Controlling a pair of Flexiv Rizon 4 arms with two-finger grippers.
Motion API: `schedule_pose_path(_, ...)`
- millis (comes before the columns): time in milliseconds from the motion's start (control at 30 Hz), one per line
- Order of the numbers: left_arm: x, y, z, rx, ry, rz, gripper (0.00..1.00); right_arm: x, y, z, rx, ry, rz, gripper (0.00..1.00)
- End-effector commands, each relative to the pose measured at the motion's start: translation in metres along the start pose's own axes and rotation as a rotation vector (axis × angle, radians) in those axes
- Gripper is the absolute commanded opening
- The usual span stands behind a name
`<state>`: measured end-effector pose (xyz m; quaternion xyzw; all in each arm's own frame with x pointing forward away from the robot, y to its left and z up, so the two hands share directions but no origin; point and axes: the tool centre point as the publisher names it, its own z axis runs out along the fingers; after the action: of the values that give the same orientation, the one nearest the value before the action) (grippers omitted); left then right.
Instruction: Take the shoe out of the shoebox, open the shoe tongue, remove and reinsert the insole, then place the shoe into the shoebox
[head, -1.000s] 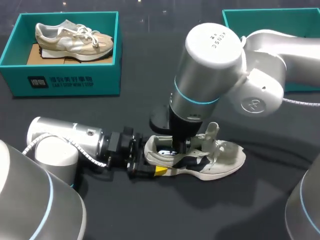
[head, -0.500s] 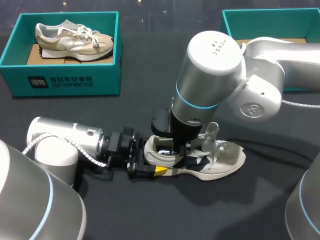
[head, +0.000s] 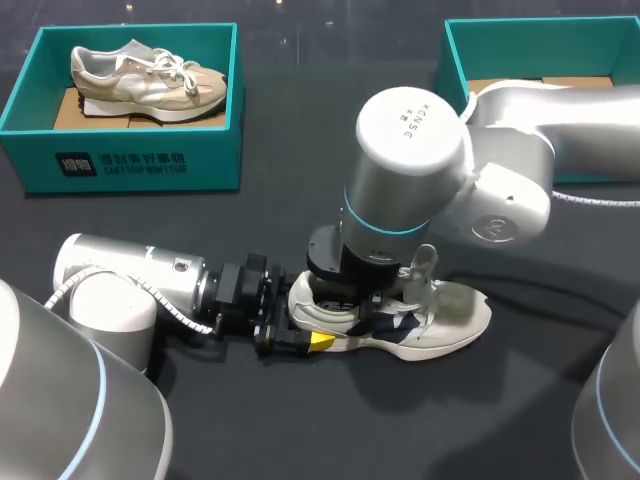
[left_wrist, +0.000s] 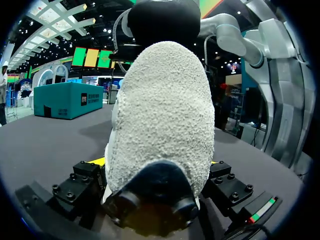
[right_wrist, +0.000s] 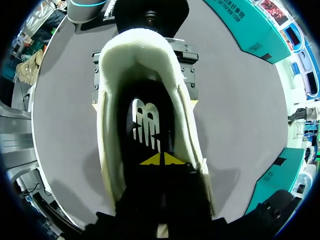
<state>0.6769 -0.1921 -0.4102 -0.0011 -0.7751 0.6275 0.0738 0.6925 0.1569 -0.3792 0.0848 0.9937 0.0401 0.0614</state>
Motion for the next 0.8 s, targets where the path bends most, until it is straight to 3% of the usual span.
schedule_pose_path(33,0.000,0.002,0.000,-0.001,-0.002,0.000,0.00,0.002,-0.016,-0.008,-0.002,-0.022,0.023,0.00)
schedule_pose_path(167,0.000,0.002,0.000,-0.001,-0.002,0.000,0.00,0.000,-0.024,-0.010,0.011,-0.034,0.045,0.01)
schedule_pose_path(267,0.000,0.002,0.000,-0.001,-0.002,0.000,0.00,-0.003,-0.028,-0.009,0.014,-0.036,0.050,0.16)
schedule_pose_path(500,0.000,0.002,0.000,-0.001,-0.002,0.000,0.00,-0.009,-0.030,-0.006,0.021,-0.035,0.041,0.31)
schedule_pose_path(800,0.000,0.002,0.000,-0.001,-0.002,0.000,0.00,-0.012,-0.021,0.013,0.017,0.029,0.003,0.39)
